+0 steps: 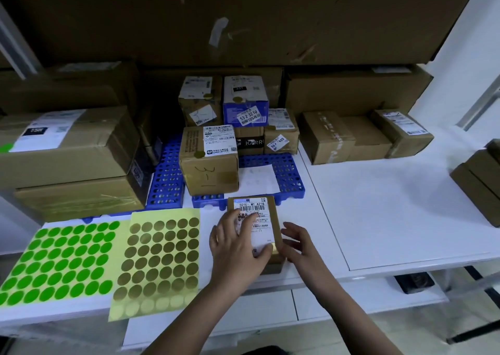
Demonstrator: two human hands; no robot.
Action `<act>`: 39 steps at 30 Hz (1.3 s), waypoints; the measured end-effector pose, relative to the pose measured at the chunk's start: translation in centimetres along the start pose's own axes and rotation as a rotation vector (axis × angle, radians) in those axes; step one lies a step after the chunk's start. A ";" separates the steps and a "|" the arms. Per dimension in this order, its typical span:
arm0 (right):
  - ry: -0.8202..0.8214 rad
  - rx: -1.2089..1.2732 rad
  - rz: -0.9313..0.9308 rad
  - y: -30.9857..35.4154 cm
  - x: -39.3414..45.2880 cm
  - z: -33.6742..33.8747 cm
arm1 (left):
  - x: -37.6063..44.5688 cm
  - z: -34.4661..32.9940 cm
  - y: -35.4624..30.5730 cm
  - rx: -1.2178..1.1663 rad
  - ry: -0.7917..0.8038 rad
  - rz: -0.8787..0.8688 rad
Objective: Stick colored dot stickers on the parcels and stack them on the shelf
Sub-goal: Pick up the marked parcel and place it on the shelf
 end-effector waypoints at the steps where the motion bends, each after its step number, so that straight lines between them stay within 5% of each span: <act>1: 0.000 0.035 -0.024 0.0 0.1 -0.3 | 0.1 -0.2 0.1 -0.037 0.027 0.030; 11: -0.040 0.073 -0.069 -0.5 0.0 -1.5 | 0.2 -0.7 0.2 -0.193 0.098 0.059; 19: -0.017 0.083 -0.050 -0.9 -0.3 -1.3 | 0.2 -0.7 1.5 -0.323 0.205 -0.076; 30: 0.015 -0.026 0.107 -1.4 -1.2 -1.6 | -0.2 -0.5 1.5 -0.337 0.263 -0.063; 36: -0.154 0.119 -0.092 -1.6 0.1 -0.4 | 0.1 0.3 3.1 -0.896 0.207 0.289; 39: -0.143 0.157 -0.177 -0.9 0.9 -0.8 | 0.2 0.4 2.5 -1.061 0.301 0.538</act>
Point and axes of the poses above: each hand's wrist, its own x-axis towards the middle knuckle, its own z-axis out of the back of the hand, y = z × x, the point moved 4 cm from there along x, towards the middle knuckle, and after that the axes turned 9 degrees about z, right-handed, at the moved point
